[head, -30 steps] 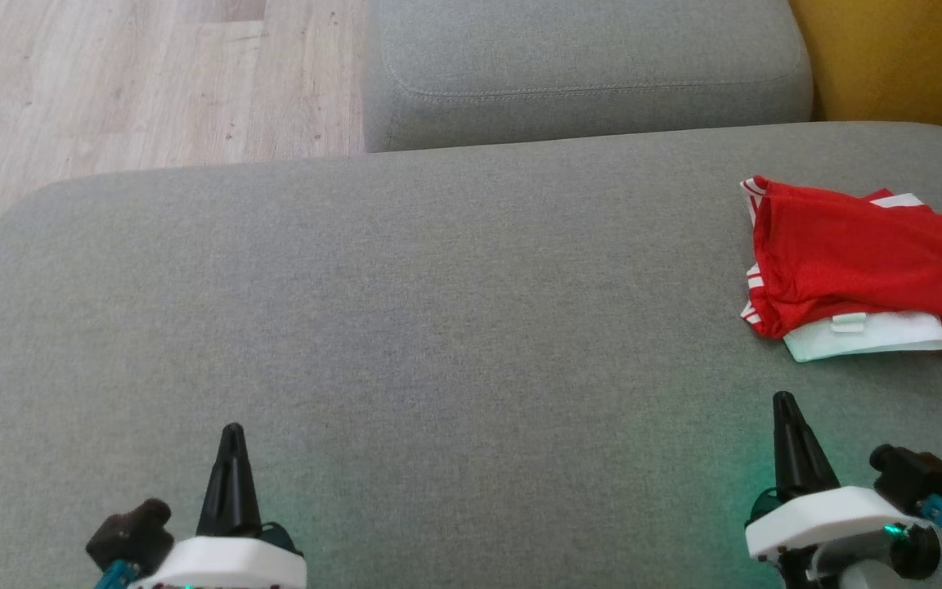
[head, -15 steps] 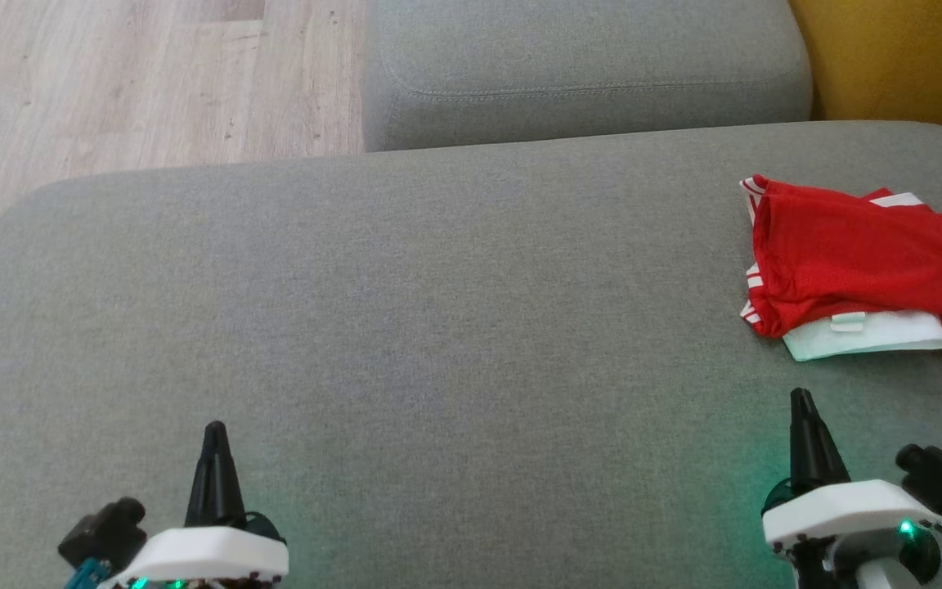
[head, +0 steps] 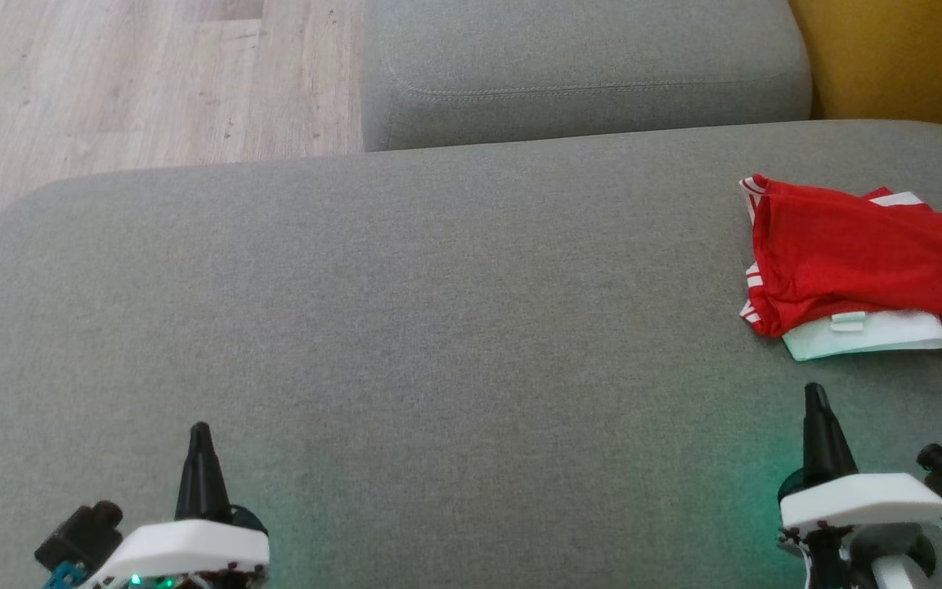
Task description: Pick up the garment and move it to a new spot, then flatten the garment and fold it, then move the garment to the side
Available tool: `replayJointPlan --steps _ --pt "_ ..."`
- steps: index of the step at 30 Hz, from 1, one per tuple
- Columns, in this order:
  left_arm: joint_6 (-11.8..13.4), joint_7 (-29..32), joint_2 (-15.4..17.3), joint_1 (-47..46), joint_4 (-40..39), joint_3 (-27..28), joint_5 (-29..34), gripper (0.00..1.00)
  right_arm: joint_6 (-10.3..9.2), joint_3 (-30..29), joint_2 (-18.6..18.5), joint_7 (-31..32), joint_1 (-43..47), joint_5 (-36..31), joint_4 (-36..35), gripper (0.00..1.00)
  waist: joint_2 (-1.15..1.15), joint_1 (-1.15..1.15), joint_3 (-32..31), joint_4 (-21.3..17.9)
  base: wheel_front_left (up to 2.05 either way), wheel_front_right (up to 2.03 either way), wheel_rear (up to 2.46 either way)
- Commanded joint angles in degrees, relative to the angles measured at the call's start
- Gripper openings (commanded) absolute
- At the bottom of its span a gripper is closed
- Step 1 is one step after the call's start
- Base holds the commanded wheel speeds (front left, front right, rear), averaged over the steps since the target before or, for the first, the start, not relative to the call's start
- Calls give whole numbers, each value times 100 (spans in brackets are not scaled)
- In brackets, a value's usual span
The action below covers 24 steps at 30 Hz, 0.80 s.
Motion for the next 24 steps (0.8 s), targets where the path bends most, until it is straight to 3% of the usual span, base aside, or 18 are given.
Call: replayJointPlan --steps 1,24 --pt "-48 45 10 -332 -201 147 -153 0 -2 -5 -16 30 -326 184 -222 0 0 0 1 0 0 0 0" --pt "-144 417 14 -417 -274 415 -1386 0 -3 -162 -20 392 -380 1559 -396 0 0 0 11 -9 0 0 0"
